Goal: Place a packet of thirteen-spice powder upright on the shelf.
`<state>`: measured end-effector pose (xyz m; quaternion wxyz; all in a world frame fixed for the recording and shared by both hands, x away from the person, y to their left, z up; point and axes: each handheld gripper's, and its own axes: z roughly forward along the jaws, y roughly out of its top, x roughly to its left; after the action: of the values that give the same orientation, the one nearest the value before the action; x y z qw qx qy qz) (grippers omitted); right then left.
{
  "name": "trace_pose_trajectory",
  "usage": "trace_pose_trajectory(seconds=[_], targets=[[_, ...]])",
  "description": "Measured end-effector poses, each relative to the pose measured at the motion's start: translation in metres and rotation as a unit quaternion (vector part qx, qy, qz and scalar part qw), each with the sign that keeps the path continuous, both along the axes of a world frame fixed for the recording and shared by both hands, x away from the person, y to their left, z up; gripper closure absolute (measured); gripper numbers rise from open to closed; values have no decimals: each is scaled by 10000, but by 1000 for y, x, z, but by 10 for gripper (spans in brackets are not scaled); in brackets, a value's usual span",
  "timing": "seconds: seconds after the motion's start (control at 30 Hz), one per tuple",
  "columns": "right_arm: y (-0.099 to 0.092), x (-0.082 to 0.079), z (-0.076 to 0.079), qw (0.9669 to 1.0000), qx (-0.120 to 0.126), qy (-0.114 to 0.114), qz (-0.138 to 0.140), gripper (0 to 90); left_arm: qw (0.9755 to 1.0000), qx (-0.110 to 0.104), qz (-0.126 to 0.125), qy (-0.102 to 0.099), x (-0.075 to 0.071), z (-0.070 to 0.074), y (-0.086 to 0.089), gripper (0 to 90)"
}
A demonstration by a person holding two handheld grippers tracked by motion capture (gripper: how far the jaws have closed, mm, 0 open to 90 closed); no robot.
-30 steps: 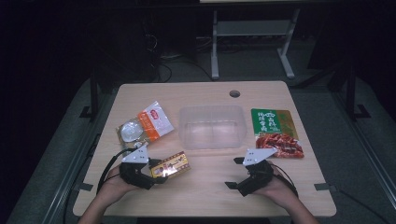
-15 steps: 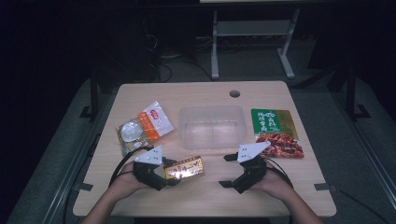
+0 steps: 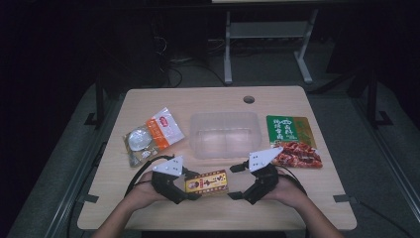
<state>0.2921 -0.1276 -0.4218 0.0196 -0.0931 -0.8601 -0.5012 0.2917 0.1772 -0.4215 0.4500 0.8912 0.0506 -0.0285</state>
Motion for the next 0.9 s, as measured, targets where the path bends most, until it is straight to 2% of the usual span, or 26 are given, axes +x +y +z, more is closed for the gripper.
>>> trace_pose_trajectory(seconds=[0.1,0.33,0.5,0.57,0.9], targets=[[3,-3,1,9999,56,-1,130,142,9999,-49,-102,-11,-3,0,-3,318],[6,-4,1,9997,96,-5,204,156,9998,-56,-199,-37,-4,-2,-5,318],[8,-7,1,9996,78,-33,258,221,9997,-69,-234,-41,-4,-2,-5,319],[9,-8,1,9995,33,-126,298,242,9996,-80,-261,-42,-4,-2,-5,318],[10,-10,2,9993,63,-160,335,300,9993,-128,-355,-47,-5,-1,-5,318]])
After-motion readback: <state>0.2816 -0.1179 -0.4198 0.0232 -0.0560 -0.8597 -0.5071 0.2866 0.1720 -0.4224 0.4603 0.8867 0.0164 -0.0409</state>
